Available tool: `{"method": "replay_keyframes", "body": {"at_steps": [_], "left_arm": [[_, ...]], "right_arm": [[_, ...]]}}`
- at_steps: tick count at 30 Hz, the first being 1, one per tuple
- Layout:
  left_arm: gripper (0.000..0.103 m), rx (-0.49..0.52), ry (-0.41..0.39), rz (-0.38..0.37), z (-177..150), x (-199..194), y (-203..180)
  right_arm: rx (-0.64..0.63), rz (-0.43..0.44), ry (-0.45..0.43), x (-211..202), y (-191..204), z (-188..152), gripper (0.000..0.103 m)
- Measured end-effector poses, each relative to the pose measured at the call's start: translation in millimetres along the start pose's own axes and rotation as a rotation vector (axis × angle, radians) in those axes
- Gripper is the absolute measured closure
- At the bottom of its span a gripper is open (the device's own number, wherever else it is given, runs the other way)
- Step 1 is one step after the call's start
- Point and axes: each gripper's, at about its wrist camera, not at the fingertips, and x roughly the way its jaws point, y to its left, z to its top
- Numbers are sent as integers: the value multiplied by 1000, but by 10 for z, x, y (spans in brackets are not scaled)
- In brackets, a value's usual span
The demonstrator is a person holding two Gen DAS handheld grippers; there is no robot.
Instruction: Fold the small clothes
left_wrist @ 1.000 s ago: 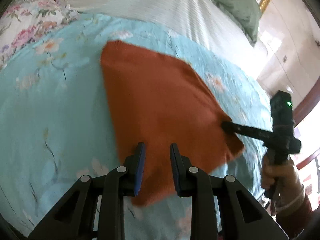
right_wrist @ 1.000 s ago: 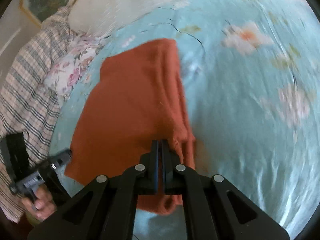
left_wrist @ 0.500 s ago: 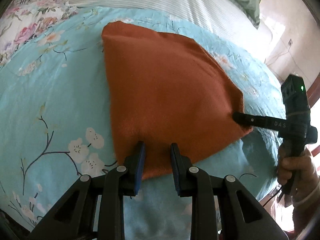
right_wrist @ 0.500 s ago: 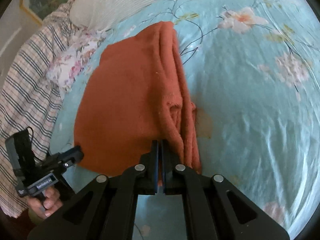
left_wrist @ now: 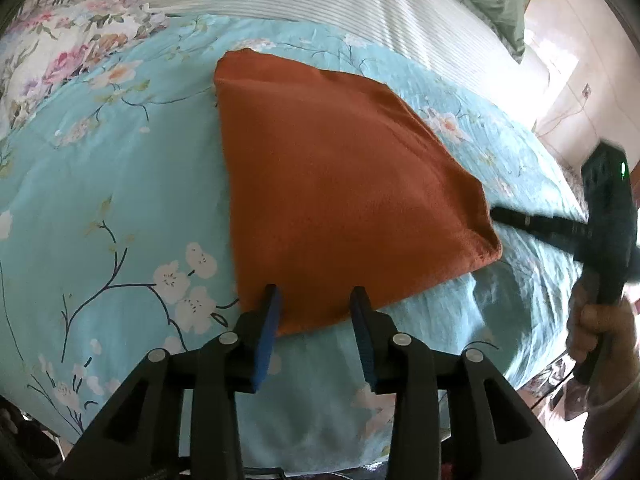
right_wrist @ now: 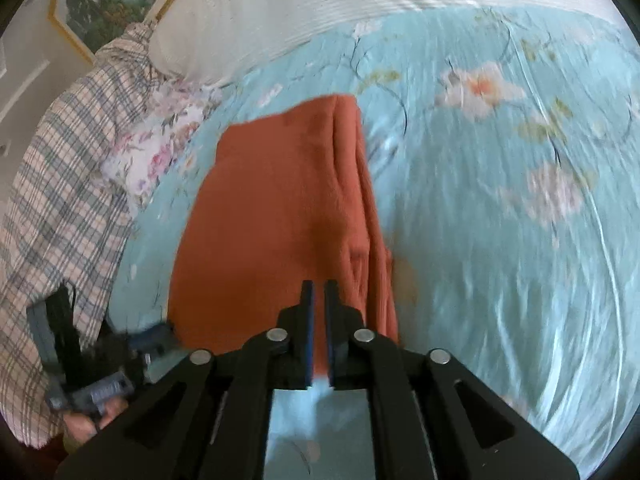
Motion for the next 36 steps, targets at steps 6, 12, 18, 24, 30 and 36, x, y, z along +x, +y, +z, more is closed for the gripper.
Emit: {"method": "replay_keyframes", "body": {"at_steps": [6,12,18,24,30,36], "left_arm": [[66,-19,-23,13,106,-81,30],[60,-85,-37,32,285,-14,247],[62,-85,-6,34,318,111,241],[59,-71,31,60,256,275,186],[59,-94,33,53,200,214,202],[33,-87,-3,96,128,11,114]], "right_arm": [[16,6,-36,292,-80,473,40],[60,47,65,803,-250,729,84],[42,2,-23,594,-285,686,99],[90,12,-3,659,-358,657,95],[57,-47,-19,348,-164,582,38],[-50,-98,-22,-58,181,271,17]]}}
